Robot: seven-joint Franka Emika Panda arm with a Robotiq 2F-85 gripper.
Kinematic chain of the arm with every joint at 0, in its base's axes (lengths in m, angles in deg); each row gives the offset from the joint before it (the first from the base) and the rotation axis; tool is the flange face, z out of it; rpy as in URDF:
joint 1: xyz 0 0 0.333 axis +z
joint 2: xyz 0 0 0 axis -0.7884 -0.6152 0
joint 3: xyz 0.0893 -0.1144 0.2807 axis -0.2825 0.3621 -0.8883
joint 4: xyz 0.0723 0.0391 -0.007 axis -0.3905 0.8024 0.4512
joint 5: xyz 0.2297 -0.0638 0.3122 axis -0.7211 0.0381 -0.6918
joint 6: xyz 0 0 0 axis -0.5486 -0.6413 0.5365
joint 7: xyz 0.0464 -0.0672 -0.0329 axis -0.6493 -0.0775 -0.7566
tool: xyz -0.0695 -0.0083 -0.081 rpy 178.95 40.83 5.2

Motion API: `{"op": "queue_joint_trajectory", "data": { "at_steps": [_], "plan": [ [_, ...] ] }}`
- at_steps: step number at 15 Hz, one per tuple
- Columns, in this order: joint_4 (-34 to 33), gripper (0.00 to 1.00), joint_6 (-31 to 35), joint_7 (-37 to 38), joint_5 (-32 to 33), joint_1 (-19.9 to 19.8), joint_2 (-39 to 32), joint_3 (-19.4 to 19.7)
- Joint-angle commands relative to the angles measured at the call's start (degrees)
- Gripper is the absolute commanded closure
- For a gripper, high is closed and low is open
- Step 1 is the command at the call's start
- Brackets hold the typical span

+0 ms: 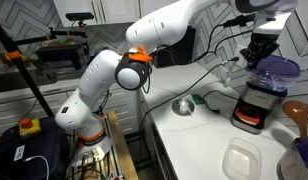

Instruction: Put the lid on the container

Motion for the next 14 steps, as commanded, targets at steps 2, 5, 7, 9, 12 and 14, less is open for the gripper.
{"op": "queue_joint_trajectory", "data": {
  "at_steps": [2,5,7,9,12,14],
  "plan": [
    [-0.09,0.65,0.31,3.48,2.05,-0.04,-0.07,-0.7],
    [-0.07,0.43,-0.23,3.69,2.58,0.05,0.01,-0.86],
    [-0.35,0.28,0.03,3.47,2.52,-0.04,0.22,-1.13],
    [-0.36,0.14,0.34,2.64,1.89,-0.47,1.31,-1.71],
    [2.23,0.0,-4.44,-4.84,2.45,-0.84,5.83,-2.69],
    [2.83,0.0,-9.89,-10.34,3.03,-0.98,8.2,-2.51]
  ]
}}
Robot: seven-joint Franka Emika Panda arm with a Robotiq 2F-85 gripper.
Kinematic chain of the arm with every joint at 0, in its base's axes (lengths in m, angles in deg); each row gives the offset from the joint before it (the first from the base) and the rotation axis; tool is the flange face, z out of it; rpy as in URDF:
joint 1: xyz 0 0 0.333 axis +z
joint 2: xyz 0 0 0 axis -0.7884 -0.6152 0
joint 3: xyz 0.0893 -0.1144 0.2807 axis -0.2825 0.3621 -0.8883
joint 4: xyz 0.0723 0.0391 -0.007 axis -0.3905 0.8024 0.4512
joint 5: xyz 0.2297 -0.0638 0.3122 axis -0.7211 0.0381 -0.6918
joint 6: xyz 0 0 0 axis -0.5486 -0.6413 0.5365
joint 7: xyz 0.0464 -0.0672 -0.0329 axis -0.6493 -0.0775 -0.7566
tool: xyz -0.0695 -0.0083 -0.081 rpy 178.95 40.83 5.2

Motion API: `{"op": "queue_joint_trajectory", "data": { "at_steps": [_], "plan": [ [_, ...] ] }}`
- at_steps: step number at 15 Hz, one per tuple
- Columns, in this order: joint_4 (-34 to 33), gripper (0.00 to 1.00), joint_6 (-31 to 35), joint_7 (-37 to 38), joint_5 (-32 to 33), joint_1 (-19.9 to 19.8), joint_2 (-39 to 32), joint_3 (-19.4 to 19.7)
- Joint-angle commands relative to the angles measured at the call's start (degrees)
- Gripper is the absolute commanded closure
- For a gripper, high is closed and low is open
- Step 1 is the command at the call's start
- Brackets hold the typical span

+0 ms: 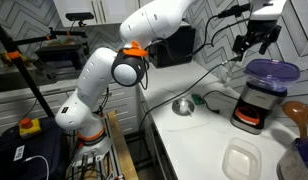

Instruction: Put the lid on the container

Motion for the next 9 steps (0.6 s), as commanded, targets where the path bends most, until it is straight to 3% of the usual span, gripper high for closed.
{"op": "queue_joint_trajectory", "data": {
  "at_steps": [1,7,9],
  "plan": [
    [2.91,0.0,-8.83,-9.89,0.82,-0.94,5.3,-1.08],
    [1.82,0.0,-21.53,-22.09,0.46,1.44,6.67,-1.66],
    [0.86,0.0,-18.7,-18.72,0.1,1.58,5.88,-0.82]
  ]
}}
